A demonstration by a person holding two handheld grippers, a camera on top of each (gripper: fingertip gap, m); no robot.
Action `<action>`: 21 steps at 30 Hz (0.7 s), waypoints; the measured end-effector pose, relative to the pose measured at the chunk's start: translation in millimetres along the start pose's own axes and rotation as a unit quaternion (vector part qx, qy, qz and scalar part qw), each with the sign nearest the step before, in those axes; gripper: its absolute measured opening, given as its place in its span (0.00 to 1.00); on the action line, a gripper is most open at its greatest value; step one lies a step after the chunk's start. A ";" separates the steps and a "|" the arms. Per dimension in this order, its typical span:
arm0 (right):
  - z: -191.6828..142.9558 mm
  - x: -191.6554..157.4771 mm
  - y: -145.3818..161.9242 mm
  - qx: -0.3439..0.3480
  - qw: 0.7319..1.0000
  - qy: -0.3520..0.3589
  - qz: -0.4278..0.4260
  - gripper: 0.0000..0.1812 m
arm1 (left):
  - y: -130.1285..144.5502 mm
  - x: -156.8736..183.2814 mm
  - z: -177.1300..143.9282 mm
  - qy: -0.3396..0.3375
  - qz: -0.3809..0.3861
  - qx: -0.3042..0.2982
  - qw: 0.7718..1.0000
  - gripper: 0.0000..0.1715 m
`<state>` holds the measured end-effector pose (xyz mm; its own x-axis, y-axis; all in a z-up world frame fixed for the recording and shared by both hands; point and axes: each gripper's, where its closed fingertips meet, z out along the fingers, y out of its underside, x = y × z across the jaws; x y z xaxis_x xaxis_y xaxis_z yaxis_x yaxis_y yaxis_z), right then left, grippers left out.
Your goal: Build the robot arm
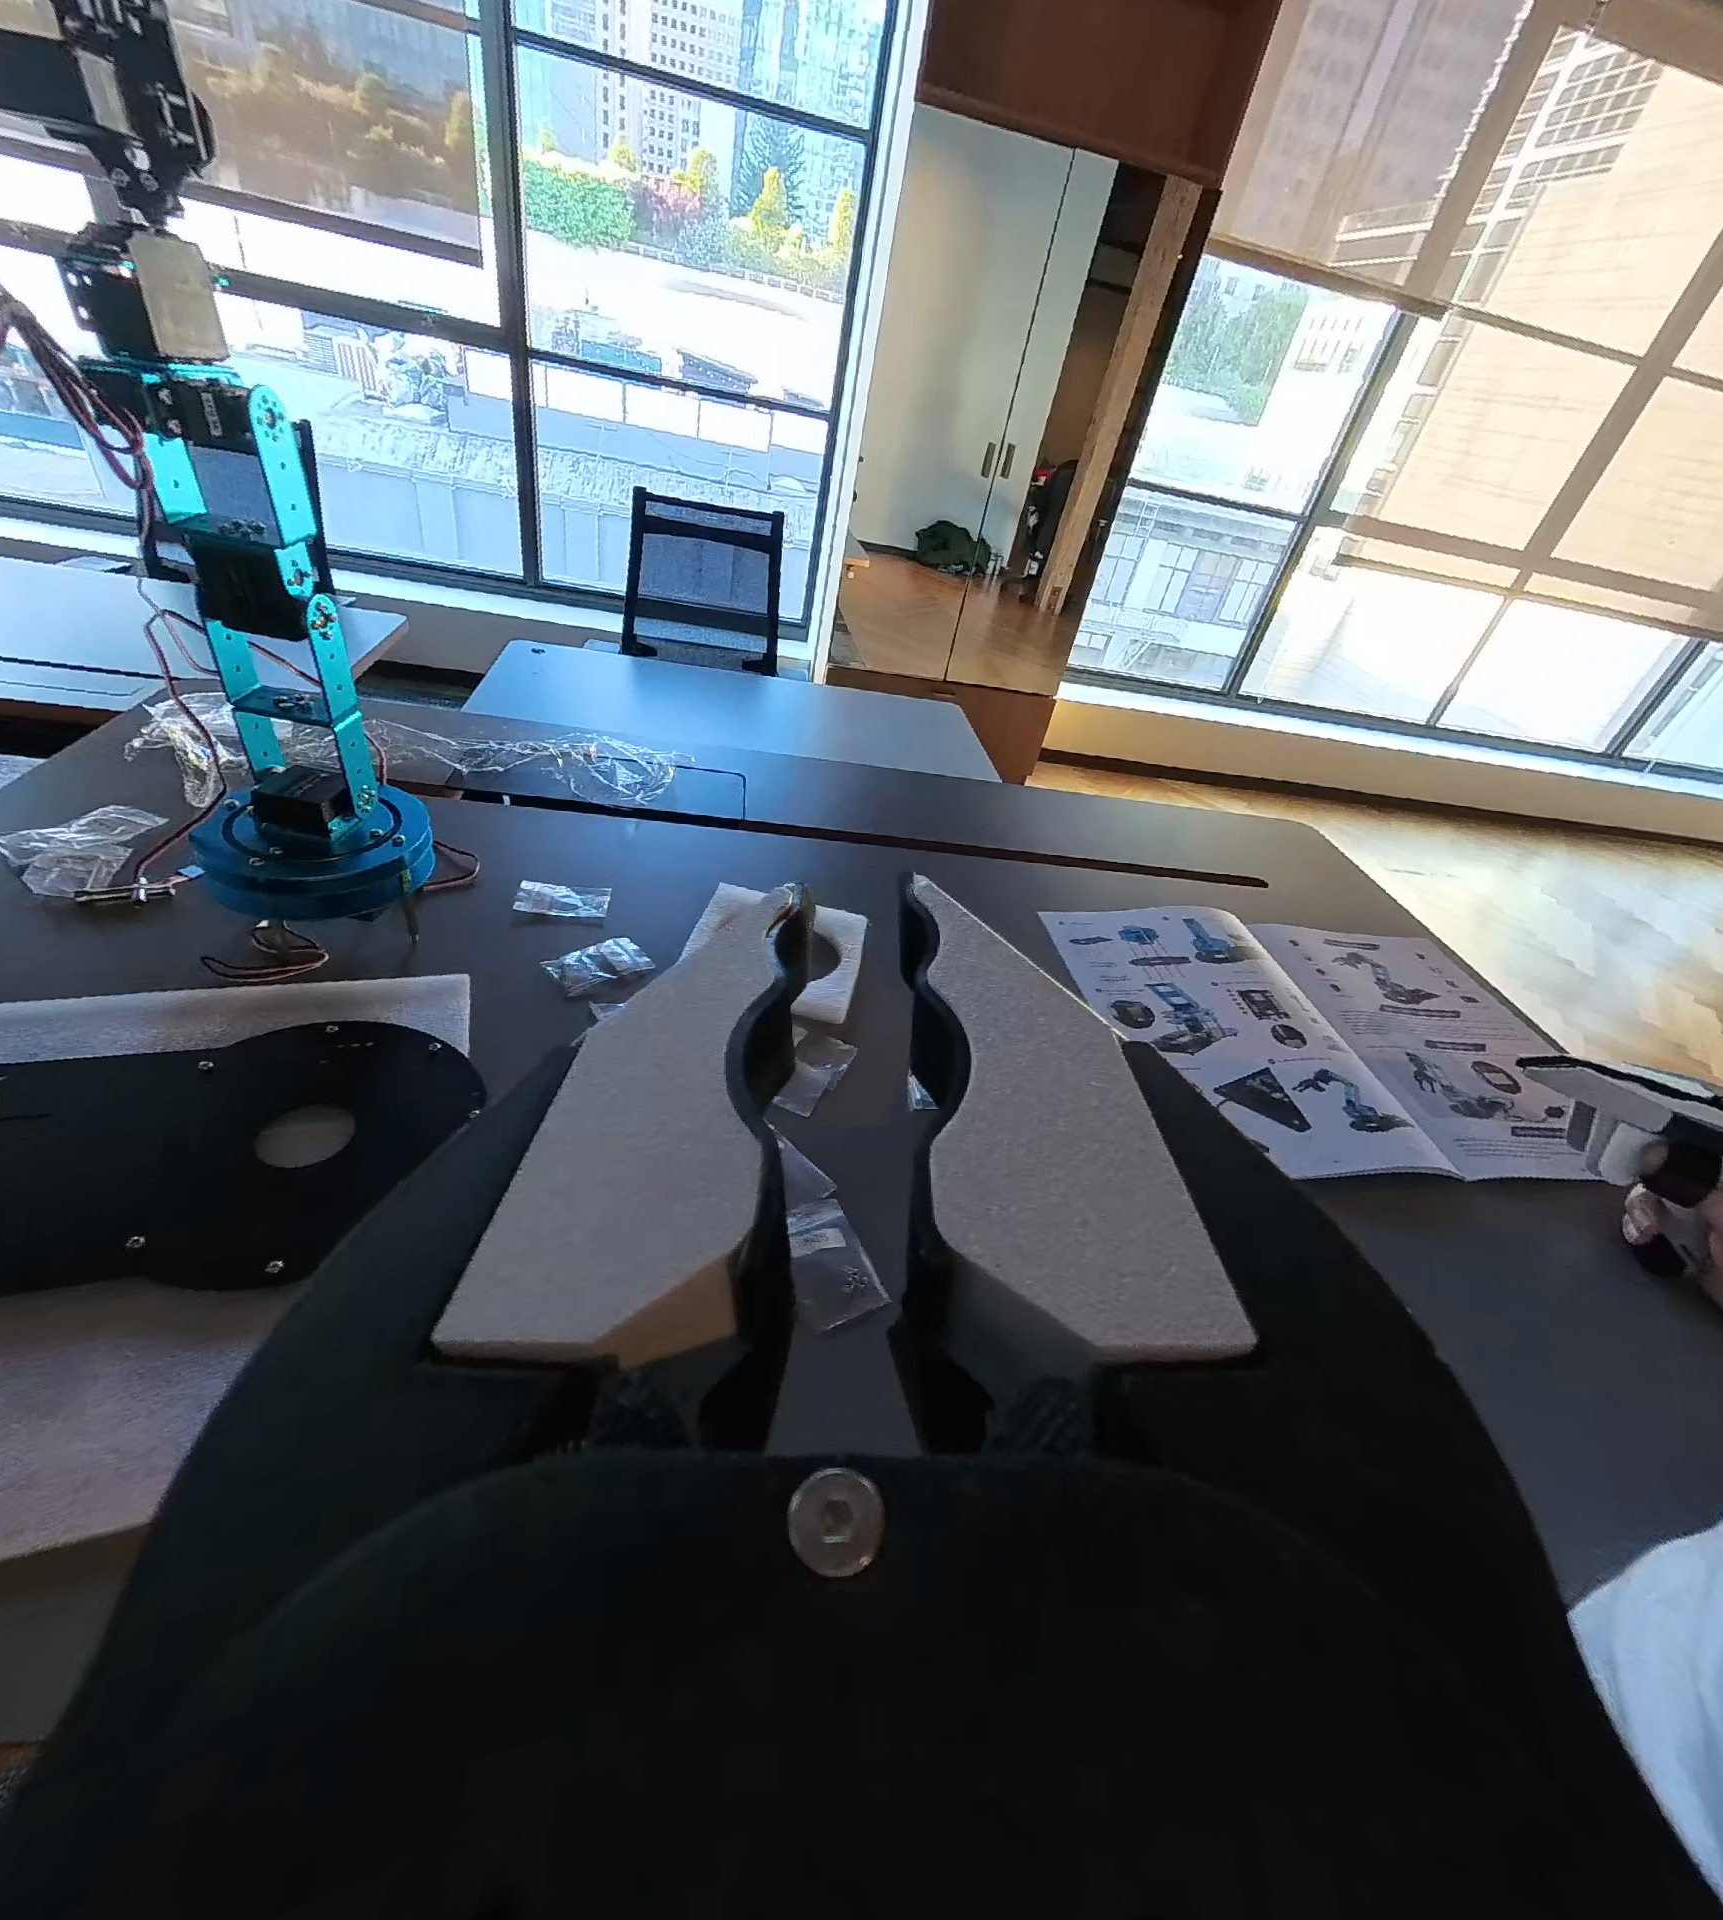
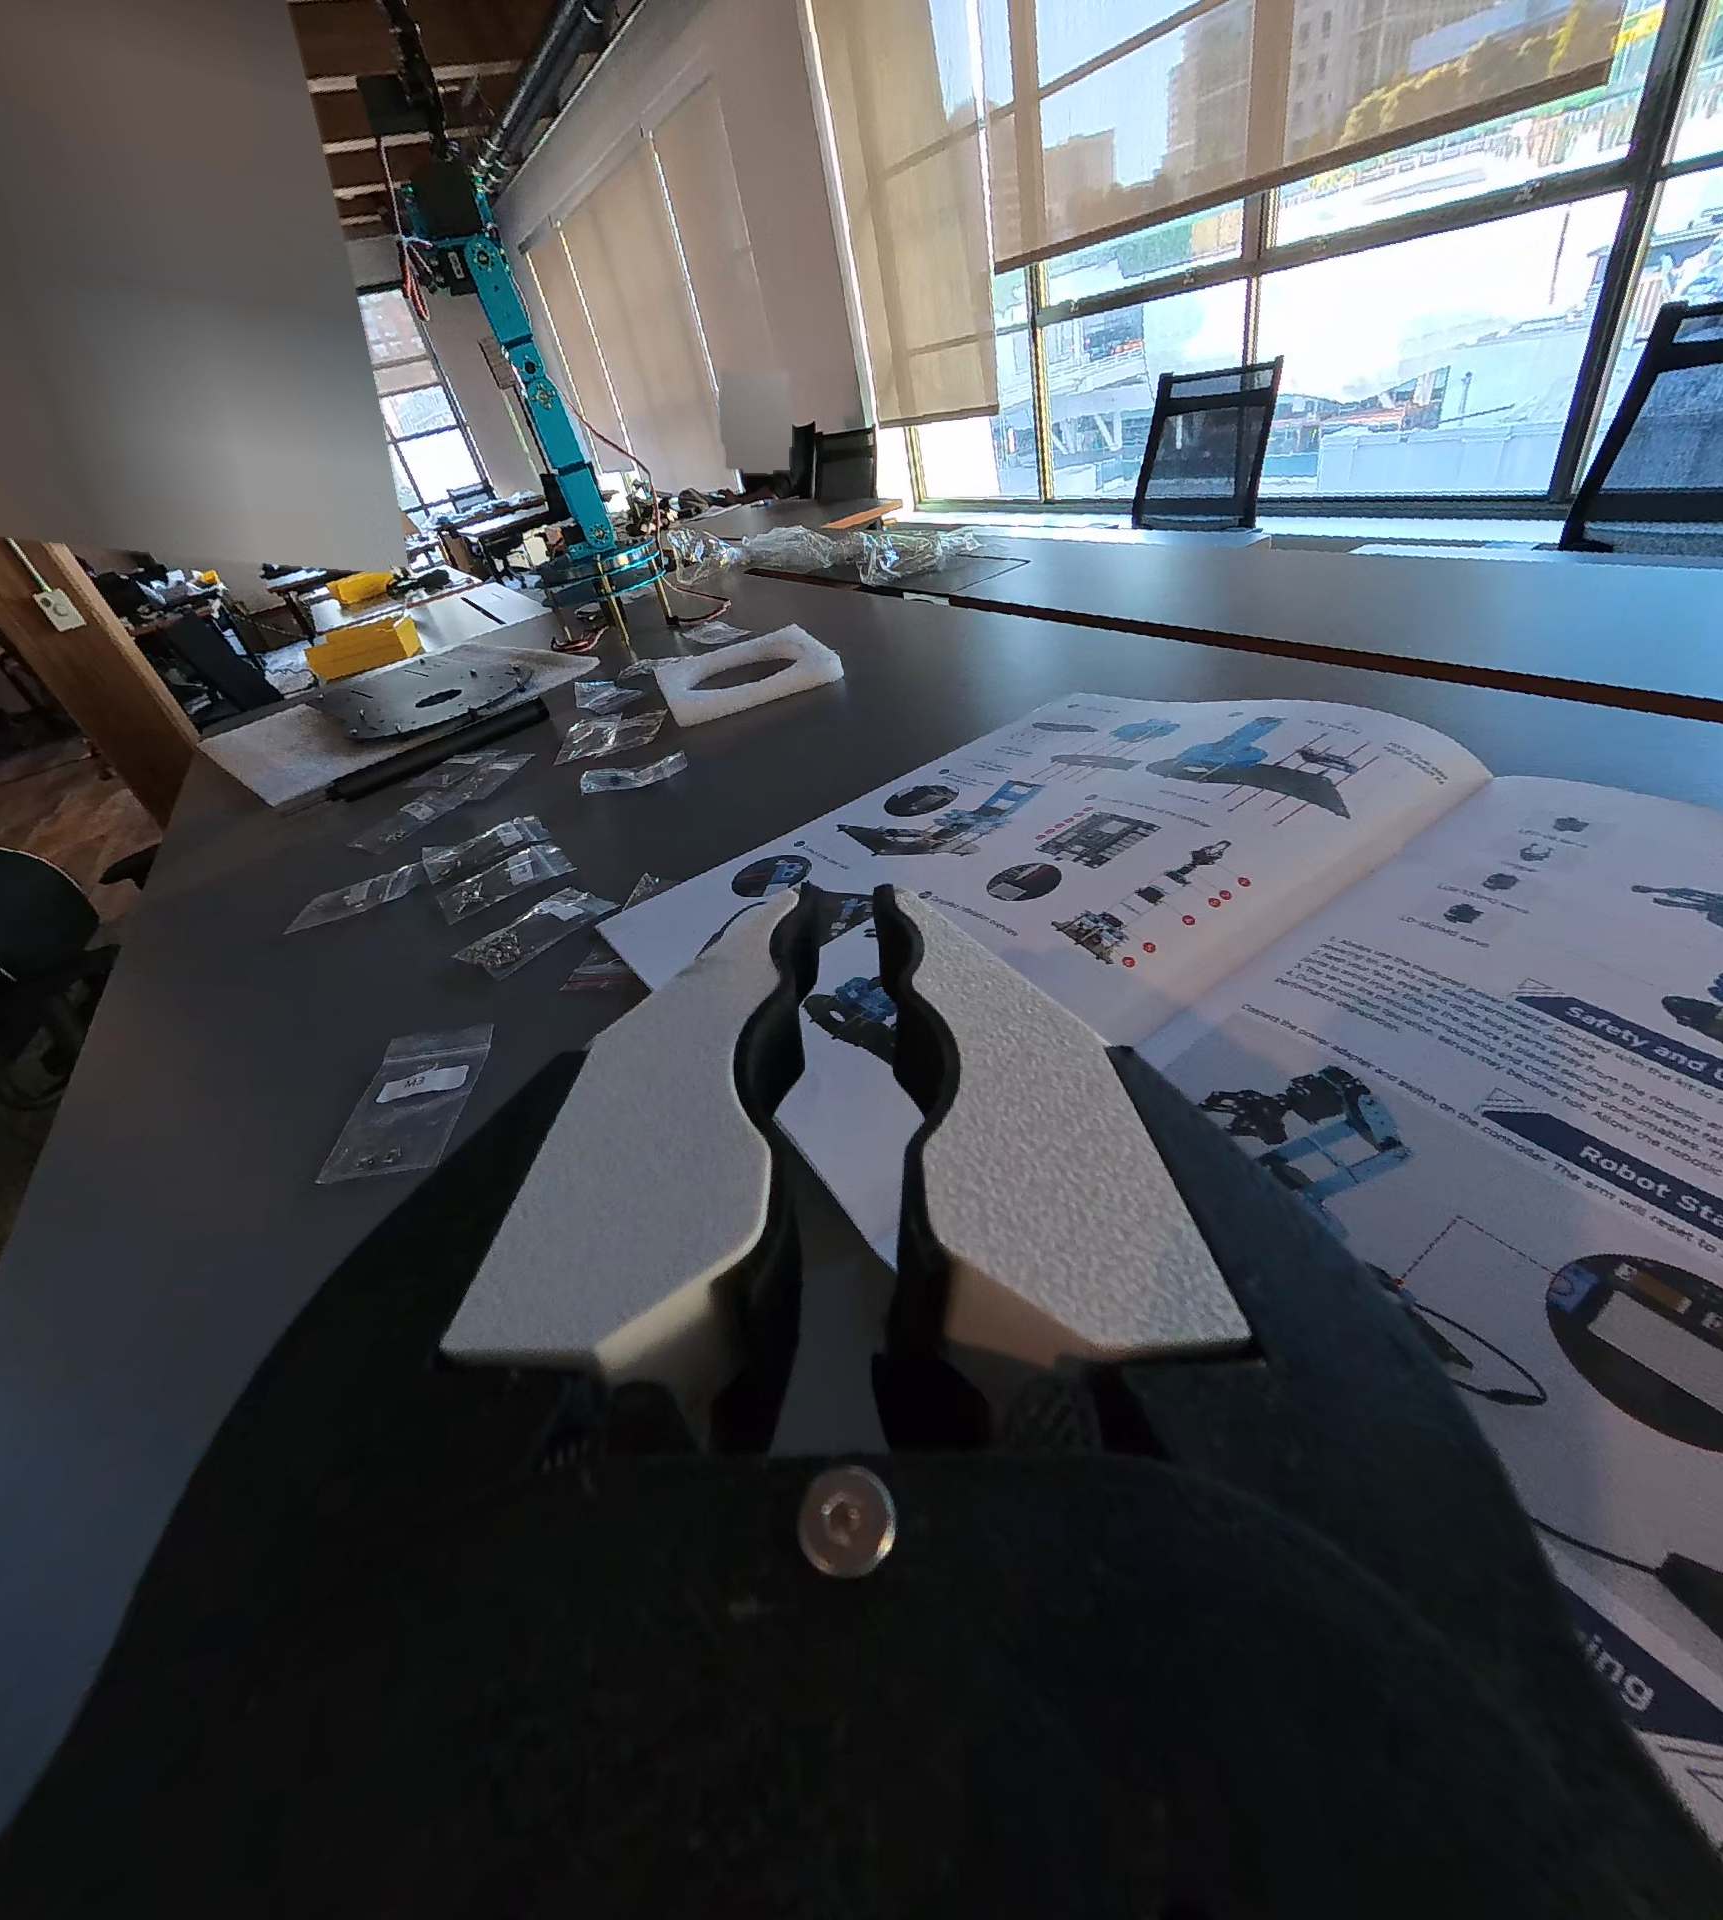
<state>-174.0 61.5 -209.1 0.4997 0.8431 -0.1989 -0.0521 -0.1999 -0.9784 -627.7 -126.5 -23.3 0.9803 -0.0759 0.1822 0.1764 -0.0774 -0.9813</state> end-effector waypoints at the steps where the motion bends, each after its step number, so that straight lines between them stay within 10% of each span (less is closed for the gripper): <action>1: 0.2 -0.4 0.1 -0.001 1.000 0.000 -0.002 0.05 | -0.6 -1.3 -0.5 0.000 0.000 0.002 1.000 0.08; 21: 10.8 -2.3 -5.8 -0.004 0.997 0.069 -0.039 0.05 | 108.8 -189.9 -4.0 -0.021 0.000 -0.155 0.988 0.16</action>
<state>-184.2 66.1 -203.6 0.6159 0.7798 -0.1122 -0.0017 -0.1411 -0.9900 -795.0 -124.5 -164.4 0.9842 -0.0345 0.1734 0.1476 -0.3792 -0.9135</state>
